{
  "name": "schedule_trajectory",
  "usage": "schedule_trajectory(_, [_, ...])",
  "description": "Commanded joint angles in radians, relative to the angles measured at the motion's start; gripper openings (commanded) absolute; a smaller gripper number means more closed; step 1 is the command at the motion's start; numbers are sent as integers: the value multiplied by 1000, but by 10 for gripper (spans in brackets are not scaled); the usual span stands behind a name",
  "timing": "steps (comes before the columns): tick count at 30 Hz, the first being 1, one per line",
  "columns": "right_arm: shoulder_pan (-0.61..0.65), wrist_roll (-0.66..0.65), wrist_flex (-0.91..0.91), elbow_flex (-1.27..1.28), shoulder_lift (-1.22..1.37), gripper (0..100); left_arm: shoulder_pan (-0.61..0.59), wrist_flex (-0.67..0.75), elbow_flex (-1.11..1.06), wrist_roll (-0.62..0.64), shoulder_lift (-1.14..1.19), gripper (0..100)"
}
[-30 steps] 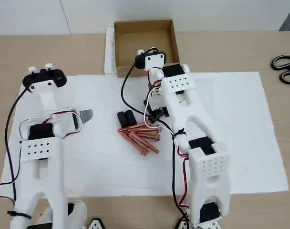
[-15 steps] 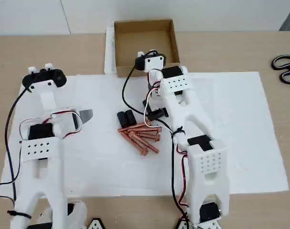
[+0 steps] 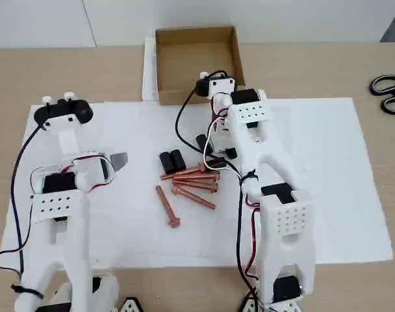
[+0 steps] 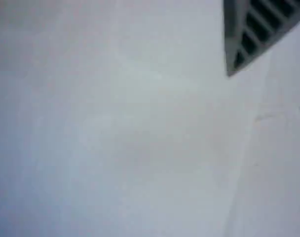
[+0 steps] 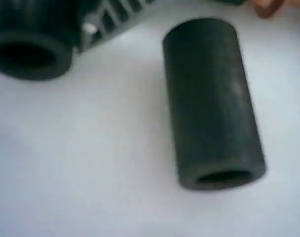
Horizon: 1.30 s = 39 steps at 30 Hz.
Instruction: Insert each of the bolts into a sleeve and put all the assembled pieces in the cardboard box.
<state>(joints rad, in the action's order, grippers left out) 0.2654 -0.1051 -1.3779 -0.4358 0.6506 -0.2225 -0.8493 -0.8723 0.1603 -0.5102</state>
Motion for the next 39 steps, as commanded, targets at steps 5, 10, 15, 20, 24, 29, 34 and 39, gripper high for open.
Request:
schedule_trajectory(5, [-19,6,-10,-35,-12,296,-6,28,-4,0,-8,313])
schedule_trajectory(10, [-16,6,-1,-37,-15,297,-6,28,-5,0,-5,313])
schedule_trajectory(15, [-19,6,2,-37,-15,297,0,31,4,0,-9,313])
schedule_trajectory(20, [-19,6,4,-37,-15,297,0,31,-1,0,-9,313])
schedule_trajectory(24, [-19,5,4,-37,-10,297,0,31,-2,0,-9,313])
schedule_trajectory(29, [-18,5,4,-37,-8,297,0,31,-2,0,-9,313])
schedule_trajectory(34, [-18,5,4,-37,-8,297,0,31,-2,0,-9,313])
schedule_trajectory(39, [-16,5,4,-37,-8,297,0,31,-2,0,-6,313])
